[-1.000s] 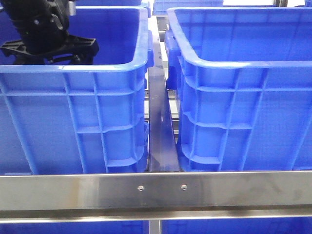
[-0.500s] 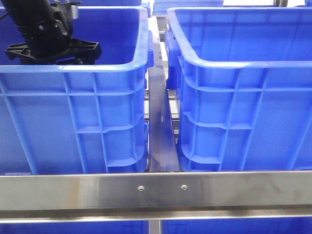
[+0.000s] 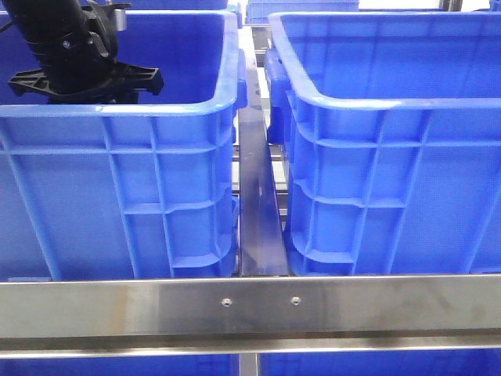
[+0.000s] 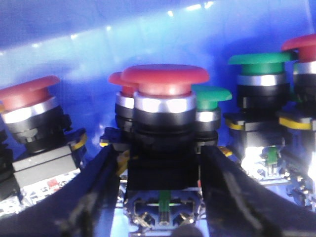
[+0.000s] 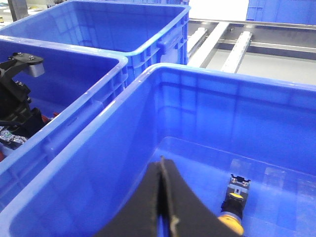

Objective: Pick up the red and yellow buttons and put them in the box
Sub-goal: 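Lift the red button with the left gripper toward the gap between bins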

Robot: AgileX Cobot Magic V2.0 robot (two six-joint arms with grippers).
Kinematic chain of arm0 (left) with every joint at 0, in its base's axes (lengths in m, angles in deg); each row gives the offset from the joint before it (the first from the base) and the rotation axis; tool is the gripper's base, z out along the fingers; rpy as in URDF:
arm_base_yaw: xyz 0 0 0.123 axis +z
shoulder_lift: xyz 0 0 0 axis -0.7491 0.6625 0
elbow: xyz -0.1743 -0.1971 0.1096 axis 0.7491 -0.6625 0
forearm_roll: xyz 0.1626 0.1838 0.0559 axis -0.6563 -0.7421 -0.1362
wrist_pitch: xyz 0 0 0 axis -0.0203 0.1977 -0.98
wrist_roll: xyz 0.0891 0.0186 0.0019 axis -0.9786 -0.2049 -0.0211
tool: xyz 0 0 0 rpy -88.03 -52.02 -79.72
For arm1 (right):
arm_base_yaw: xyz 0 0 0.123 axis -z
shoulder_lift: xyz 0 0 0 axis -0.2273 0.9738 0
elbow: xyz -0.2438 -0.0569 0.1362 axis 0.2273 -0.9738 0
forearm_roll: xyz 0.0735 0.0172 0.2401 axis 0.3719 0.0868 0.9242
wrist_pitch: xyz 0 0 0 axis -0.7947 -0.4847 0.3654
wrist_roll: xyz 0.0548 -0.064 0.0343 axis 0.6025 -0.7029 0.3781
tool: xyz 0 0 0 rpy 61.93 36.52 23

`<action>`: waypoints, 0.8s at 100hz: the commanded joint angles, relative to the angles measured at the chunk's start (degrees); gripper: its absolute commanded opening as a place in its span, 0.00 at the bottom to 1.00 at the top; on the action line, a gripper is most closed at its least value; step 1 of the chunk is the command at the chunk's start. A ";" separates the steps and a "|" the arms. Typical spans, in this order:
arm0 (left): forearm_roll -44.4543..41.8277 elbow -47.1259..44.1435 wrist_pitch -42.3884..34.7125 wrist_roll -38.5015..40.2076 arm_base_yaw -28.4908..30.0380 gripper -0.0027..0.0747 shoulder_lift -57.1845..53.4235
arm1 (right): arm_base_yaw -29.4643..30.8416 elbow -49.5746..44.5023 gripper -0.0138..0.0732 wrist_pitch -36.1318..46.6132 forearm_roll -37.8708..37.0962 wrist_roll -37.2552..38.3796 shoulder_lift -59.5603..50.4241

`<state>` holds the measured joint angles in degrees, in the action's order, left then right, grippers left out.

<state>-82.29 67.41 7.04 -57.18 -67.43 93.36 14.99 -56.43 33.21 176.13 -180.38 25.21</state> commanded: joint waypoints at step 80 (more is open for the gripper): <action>42.40 1.70 6.49 -40.48 0.02 0.16 -16.94 | 0.18 1.47 0.02 -1.74 6.78 0.04 -0.66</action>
<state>-50.49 67.41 12.86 -89.30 -67.43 79.48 14.99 -56.43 33.21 176.13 -180.38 25.21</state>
